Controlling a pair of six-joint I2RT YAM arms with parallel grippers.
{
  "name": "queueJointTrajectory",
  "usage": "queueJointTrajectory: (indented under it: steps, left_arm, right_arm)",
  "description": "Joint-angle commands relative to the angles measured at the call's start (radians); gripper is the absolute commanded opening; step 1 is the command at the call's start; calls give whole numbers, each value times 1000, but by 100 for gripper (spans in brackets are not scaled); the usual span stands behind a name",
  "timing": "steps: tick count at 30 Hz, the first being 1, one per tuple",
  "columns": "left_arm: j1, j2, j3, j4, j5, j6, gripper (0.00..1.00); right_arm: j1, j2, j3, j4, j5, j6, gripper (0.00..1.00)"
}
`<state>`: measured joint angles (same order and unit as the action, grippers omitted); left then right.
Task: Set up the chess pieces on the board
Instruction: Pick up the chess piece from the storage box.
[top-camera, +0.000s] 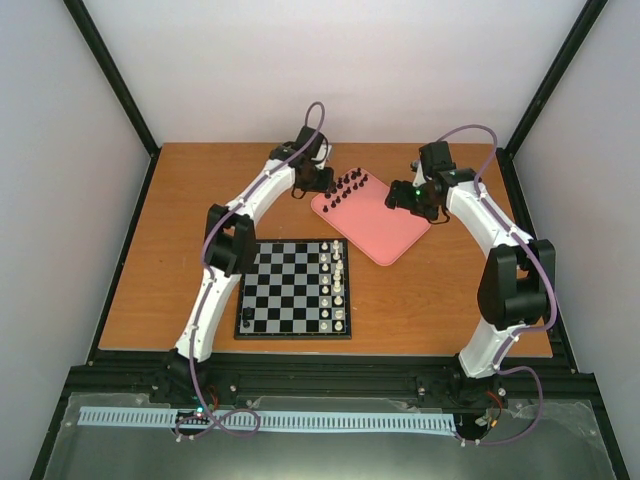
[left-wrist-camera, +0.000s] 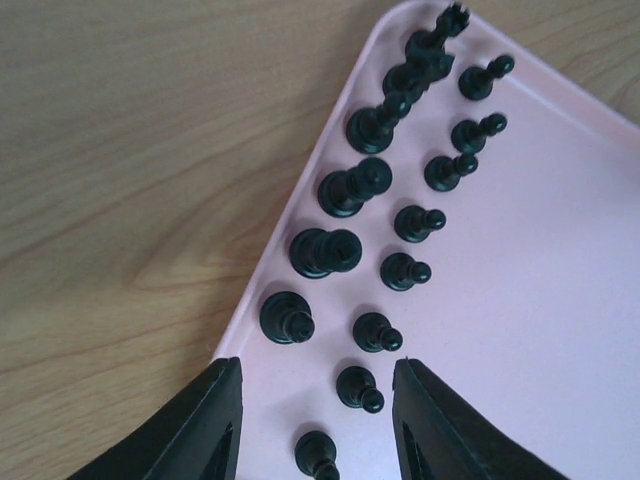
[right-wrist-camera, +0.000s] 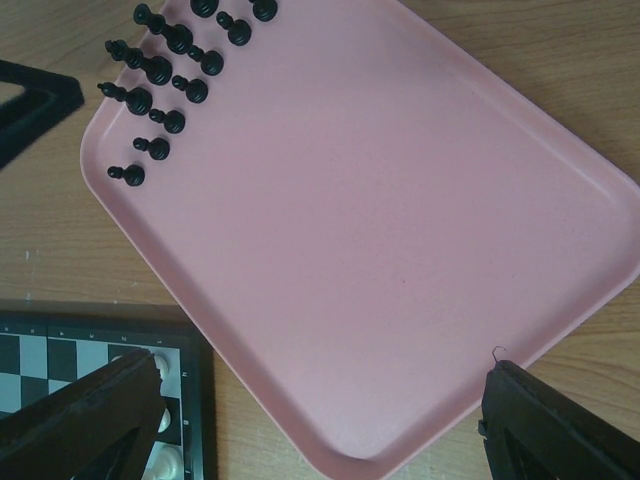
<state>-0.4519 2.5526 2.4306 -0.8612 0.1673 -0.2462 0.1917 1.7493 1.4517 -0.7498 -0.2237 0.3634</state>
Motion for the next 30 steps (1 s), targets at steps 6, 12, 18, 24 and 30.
queueJointTrajectory:
  steps: [6,12,18,24,30]
  left_arm:
    - [-18,35,44,18,-5,4,43]
    - [-19,47,43,11,-19,-2,39]
    - [-24,56,49,27,-46,-10,33]
    - [-28,82,76,34,-45,-16,26]
    - [-32,97,83,37,-53,-19,28]
  right_arm:
    - [-15,10,1,10,-14,-3,100]
    - [-18,15,-1,9,-22,-6,100]
    - [-20,18,1,7,-31,-9,100]
    - [-21,24,7,5,-37,-14,100]
    - [-24,27,12,4,-39,-17,100]
